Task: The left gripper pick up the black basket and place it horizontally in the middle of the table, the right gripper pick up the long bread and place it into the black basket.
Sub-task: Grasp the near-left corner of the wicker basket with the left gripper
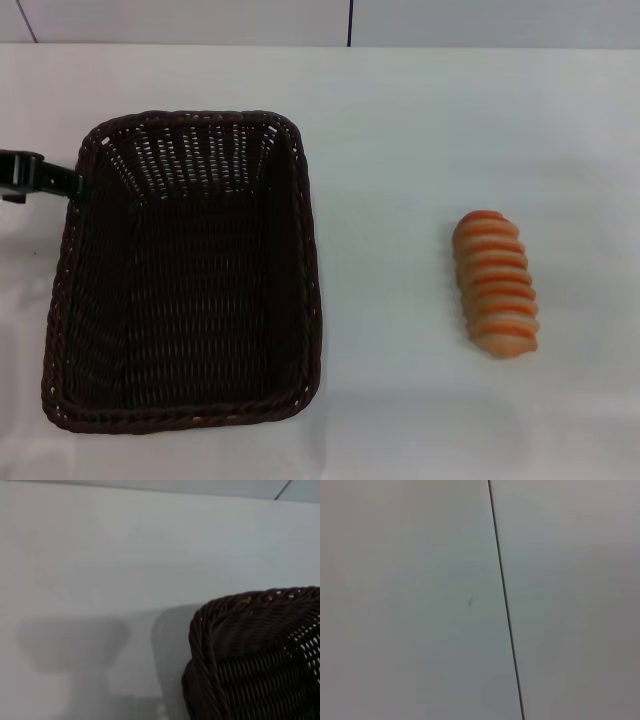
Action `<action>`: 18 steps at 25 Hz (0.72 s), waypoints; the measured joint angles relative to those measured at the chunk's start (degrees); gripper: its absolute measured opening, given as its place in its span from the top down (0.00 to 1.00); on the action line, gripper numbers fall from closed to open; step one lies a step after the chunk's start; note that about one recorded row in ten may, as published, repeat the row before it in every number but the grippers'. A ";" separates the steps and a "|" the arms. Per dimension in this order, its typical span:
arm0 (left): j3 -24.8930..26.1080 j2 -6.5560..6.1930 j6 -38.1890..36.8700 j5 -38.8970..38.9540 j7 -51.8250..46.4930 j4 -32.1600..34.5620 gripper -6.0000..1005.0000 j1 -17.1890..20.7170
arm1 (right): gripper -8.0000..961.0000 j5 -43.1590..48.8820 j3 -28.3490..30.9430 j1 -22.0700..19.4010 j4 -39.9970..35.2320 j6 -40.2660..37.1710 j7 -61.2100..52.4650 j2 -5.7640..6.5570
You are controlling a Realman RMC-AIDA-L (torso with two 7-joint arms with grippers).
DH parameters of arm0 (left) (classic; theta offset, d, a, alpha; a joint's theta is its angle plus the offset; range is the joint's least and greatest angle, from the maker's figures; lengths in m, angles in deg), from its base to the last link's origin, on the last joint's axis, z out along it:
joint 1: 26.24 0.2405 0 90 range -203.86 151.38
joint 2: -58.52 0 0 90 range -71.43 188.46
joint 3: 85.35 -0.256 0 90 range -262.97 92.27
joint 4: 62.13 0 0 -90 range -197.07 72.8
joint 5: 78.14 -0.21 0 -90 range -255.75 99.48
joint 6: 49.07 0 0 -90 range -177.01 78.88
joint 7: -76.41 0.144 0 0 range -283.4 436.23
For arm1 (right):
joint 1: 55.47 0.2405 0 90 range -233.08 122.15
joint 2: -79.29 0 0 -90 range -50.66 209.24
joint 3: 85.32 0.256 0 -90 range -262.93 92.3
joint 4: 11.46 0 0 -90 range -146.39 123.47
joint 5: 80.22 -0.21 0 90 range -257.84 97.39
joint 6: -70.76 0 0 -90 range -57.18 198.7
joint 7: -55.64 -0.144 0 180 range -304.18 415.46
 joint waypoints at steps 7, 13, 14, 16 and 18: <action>-0.86 0.19 -0.17 1.35 -0.07 3.15 0.20 0.03 | 0.41 0.03 0.03 0.15 -0.04 0.00 0.00 0.00; -1.94 0.19 -1.22 2.10 -0.20 5.31 0.20 0.01 | 0.41 0.03 0.04 0.35 -0.20 0.00 0.00 0.06; -2.12 0.19 -1.51 2.12 -0.21 5.70 0.20 0.00 | 0.41 0.03 0.06 0.40 -0.23 0.00 0.00 0.06; -2.32 0.19 -1.94 2.13 -0.21 6.15 0.21 0.01 | 0.41 0.03 0.23 0.47 -0.28 0.00 0.00 0.08; -2.33 0.19 -2.38 2.14 -0.19 6.54 0.21 0.04 | 0.41 0.03 0.46 0.51 -0.25 0.00 0.00 0.09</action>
